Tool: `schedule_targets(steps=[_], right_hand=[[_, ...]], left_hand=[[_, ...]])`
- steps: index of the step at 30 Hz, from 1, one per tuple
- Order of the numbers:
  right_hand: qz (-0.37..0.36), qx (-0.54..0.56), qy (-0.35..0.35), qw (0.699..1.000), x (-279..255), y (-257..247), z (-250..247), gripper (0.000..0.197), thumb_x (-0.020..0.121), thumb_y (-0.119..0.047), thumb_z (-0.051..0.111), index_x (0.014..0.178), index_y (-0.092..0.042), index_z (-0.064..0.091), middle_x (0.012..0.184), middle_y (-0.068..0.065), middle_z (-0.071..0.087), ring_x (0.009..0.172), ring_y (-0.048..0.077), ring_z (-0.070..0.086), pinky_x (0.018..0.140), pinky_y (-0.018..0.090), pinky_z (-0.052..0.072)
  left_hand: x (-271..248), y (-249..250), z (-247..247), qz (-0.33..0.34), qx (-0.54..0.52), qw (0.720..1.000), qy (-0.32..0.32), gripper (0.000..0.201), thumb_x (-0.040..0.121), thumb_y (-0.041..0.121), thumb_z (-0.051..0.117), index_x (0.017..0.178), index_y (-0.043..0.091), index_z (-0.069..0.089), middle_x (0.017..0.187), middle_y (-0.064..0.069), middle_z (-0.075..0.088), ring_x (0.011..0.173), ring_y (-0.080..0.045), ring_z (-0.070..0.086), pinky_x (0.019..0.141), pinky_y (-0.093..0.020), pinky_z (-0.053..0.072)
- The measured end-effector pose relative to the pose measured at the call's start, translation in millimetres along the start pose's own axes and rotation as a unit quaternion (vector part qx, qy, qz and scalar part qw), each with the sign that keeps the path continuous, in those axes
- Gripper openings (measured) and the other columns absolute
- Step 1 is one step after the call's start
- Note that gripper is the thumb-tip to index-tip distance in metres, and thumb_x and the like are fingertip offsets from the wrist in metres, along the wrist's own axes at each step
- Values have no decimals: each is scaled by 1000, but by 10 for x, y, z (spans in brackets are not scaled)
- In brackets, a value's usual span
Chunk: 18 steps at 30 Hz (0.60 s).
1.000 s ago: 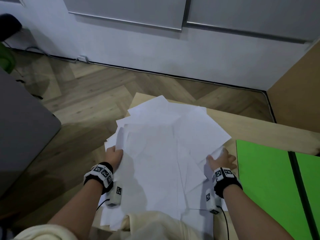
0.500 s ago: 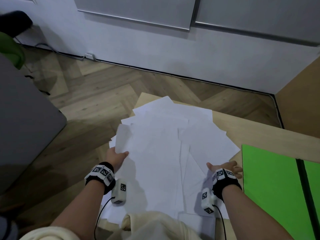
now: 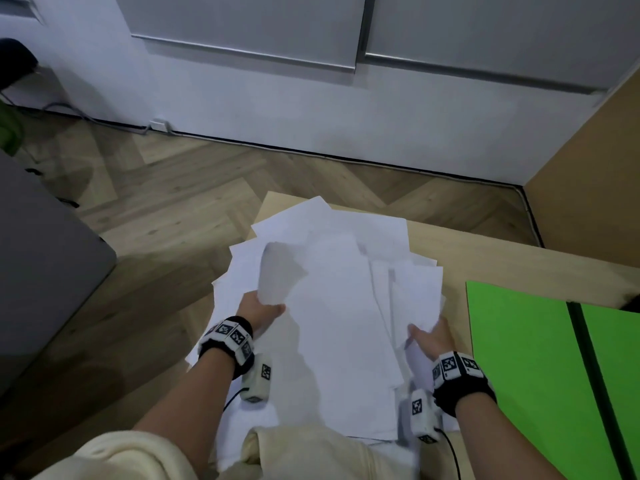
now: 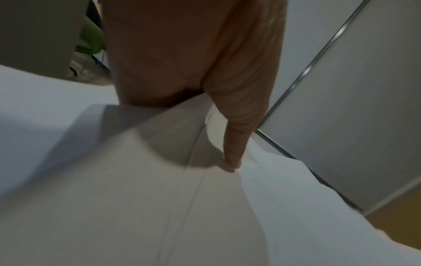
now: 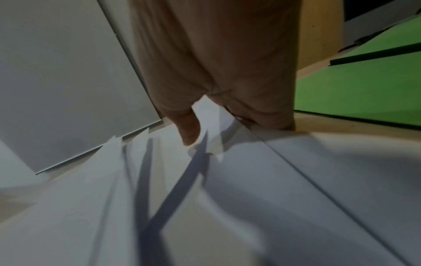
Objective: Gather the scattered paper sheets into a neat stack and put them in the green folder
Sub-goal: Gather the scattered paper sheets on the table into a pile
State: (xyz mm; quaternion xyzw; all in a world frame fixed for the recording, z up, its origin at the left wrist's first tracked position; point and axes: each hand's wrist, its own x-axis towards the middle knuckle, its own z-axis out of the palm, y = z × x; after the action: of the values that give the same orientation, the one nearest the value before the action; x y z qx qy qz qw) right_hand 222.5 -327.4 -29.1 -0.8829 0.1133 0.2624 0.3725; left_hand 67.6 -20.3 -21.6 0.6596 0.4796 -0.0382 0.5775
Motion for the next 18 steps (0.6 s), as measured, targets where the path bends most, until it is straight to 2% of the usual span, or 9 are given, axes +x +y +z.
schedule_targets(steps=[2, 5, 7, 9, 12, 14, 15, 16, 18], right_hand=[[14, -10, -19, 1000, -72, 22, -13, 43, 87, -17, 61, 122, 5, 52, 126, 20, 59, 111, 32, 58, 94, 36, 44], [21, 31, -12, 999, -146, 70, -19, 31, 91, -14, 54, 102, 14, 58, 116, 30, 62, 89, 28, 56, 80, 33, 43], [21, 87, -15, 996, -198, 98, 13, 42, 92, -21, 55, 110, 17, 54, 125, 28, 58, 104, 33, 58, 86, 32, 41], [37, 123, -54, 990, -335, 44, 95, 52, 90, -31, 59, 123, 8, 52, 125, 15, 58, 119, 31, 54, 94, 29, 38], [24, 106, -88, 990, -478, -46, 237, 48, 84, -20, 68, 123, 4, 55, 122, 16, 61, 107, 27, 57, 88, 27, 39], [21, 100, -80, 992, -466, -33, 214, 46, 82, -7, 69, 123, 7, 54, 128, 20, 59, 116, 32, 56, 88, 28, 39], [28, 108, -75, 991, -423, 8, 183, 47, 82, -5, 69, 125, 8, 53, 130, 21, 57, 119, 34, 55, 90, 30, 39], [34, 112, -65, 991, -391, 39, 128, 50, 82, -5, 69, 126, 8, 51, 132, 21, 56, 121, 34, 54, 94, 33, 40], [41, 112, -25, 993, -341, 92, 17, 52, 82, -6, 68, 128, 10, 48, 134, 22, 53, 123, 36, 52, 99, 38, 39]], left_hand=[[-14, 42, 104, 21, 8, 1000, 3, 30, 78, 17, 73, 103, 3, 65, 102, -17, 70, 94, -36, 68, 81, -41, 58], [-4, 65, 120, 41, -31, 998, 25, 17, 86, 13, 67, 99, 4, 62, 100, -18, 68, 97, -38, 67, 79, -39, 54], [-30, 40, 142, 45, -45, 998, 11, 23, 87, 17, 68, 104, 2, 64, 102, -19, 69, 95, -36, 68, 78, -38, 54], [-84, -21, 271, 43, -19, 998, -48, 37, 82, 26, 74, 108, 0, 67, 104, -17, 72, 92, -32, 69, 78, -39, 57], [-189, -81, 523, 29, 19, 994, -108, 43, 78, 32, 78, 109, 3, 67, 104, -13, 72, 90, -28, 69, 73, -34, 56], [-191, -86, 544, 38, 8, 997, -73, 38, 78, 32, 77, 104, 5, 70, 101, -13, 73, 84, -25, 69, 69, -30, 55], [-172, -89, 472, 47, -3, 998, -31, 34, 79, 32, 76, 100, 5, 71, 100, -13, 75, 82, -24, 69, 70, -30, 56], [-143, -101, 356, 53, -13, 998, 24, 32, 78, 31, 76, 99, 7, 71, 99, -11, 75, 84, -24, 70, 74, -30, 56], [-106, -142, 43, 53, 44, 986, 155, 36, 77, 31, 74, 107, 11, 68, 108, -9, 71, 103, -27, 66, 89, -33, 52]])
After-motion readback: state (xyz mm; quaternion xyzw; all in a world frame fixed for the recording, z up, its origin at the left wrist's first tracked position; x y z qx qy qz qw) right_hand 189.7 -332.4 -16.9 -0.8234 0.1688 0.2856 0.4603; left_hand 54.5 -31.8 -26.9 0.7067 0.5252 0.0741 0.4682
